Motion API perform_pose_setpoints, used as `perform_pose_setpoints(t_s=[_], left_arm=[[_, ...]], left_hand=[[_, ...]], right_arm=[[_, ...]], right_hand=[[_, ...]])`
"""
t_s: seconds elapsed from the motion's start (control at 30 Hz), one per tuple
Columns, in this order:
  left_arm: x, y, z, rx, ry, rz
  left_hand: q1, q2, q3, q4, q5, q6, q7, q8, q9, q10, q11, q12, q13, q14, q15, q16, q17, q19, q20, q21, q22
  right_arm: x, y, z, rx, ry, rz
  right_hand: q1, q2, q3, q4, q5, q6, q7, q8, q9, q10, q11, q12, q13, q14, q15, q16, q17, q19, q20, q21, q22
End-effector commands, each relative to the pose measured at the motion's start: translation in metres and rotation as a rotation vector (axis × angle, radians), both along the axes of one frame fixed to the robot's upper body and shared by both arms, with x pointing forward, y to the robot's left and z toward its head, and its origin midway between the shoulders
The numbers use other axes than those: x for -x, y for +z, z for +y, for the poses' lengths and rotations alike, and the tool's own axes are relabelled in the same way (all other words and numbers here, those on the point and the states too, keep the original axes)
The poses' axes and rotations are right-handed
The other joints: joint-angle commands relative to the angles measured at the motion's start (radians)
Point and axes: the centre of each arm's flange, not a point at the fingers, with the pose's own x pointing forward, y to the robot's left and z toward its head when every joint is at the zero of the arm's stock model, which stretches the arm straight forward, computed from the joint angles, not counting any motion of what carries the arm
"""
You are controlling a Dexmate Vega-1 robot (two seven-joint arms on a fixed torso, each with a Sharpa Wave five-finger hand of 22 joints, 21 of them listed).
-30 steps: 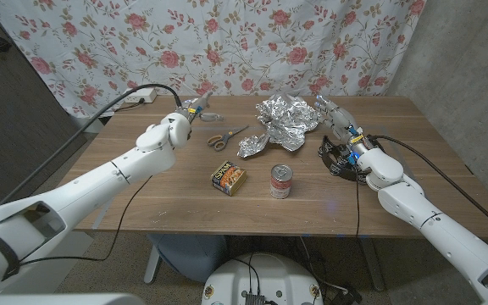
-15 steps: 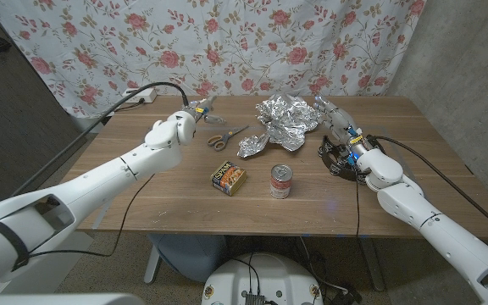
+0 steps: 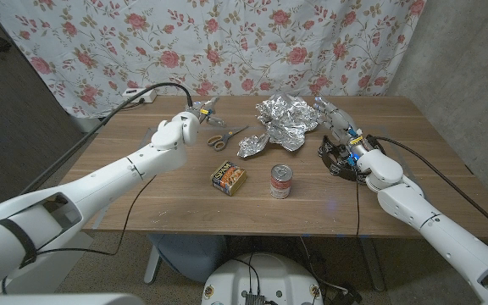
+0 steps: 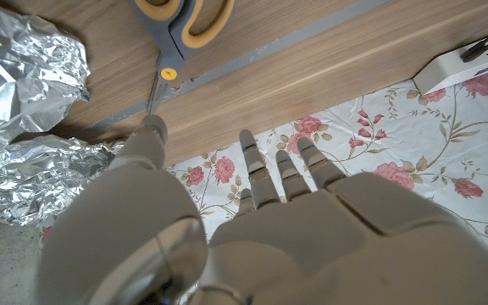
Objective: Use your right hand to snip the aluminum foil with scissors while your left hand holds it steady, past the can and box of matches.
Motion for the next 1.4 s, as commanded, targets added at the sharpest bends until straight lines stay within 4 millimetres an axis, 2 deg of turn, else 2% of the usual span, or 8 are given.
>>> perform_pose_setpoints(t_s=[0.03, 0.57, 0.77, 1.4], left_arm=[[-0.002, -0.001, -0.007, -0.006, 0.017, 0.015], [-0.006, -0.007, -0.012, -0.024, 0.069, -0.002], [-0.010, -0.009, -0.018, -0.030, 0.069, -0.003], [-0.023, -0.010, -0.027, -0.037, 0.078, 0.005]], left_hand=[[0.004, -0.013, -0.008, 0.005, -0.003, 0.014, 0.002, 0.007, 0.003, 0.019, -0.005, 0.008, 0.000, 0.011, -0.007, 0.007, 0.000, 0.008, -0.003, 0.005, -0.001], [0.000, -0.019, -0.021, 0.015, -0.004, 0.006, 0.012, -0.004, 0.003, 0.014, -0.005, -0.009, -0.008, 0.006, -0.006, 0.003, 0.000, 0.004, -0.005, 0.003, 0.000], [-0.006, -0.020, -0.028, 0.020, -0.005, 0.016, 0.016, -0.003, 0.003, 0.035, -0.025, -0.007, -0.010, 0.017, -0.012, 0.007, 0.001, 0.009, -0.005, 0.004, 0.000], [0.001, -0.010, -0.029, 0.020, -0.002, 0.028, 0.021, -0.003, 0.003, 0.049, -0.032, -0.010, -0.010, 0.020, -0.016, 0.006, 0.000, 0.015, -0.013, 0.005, 0.000]], right_arm=[[-0.001, 0.000, -0.001, 0.007, 0.001, 0.008], [-0.002, 0.000, -0.002, 0.006, -0.001, 0.011], [-0.002, 0.000, -0.004, 0.001, -0.004, 0.012], [-0.006, -0.001, -0.002, 0.010, 0.000, 0.020]], right_hand=[[0.008, -0.002, 0.006, 0.001, -0.002, -0.007, 0.003, -0.001, 0.002, 0.003, -0.002, 0.004, -0.001, -0.003, 0.003, 0.008, 0.002, -0.008, 0.002, 0.002, 0.001], [0.007, -0.003, 0.007, 0.002, -0.002, -0.007, 0.005, -0.001, 0.002, 0.004, -0.002, 0.003, -0.001, -0.003, 0.005, 0.009, 0.002, -0.012, 0.002, 0.001, 0.001], [0.007, -0.003, 0.007, 0.002, -0.002, -0.008, 0.004, -0.001, 0.002, 0.004, -0.002, 0.003, -0.001, -0.004, 0.005, 0.009, 0.002, -0.013, 0.002, 0.001, 0.001], [0.006, -0.003, 0.008, 0.002, -0.002, -0.008, 0.005, -0.001, 0.002, 0.004, -0.002, 0.003, -0.002, -0.006, 0.006, 0.009, 0.002, -0.016, 0.002, 0.002, 0.001]])
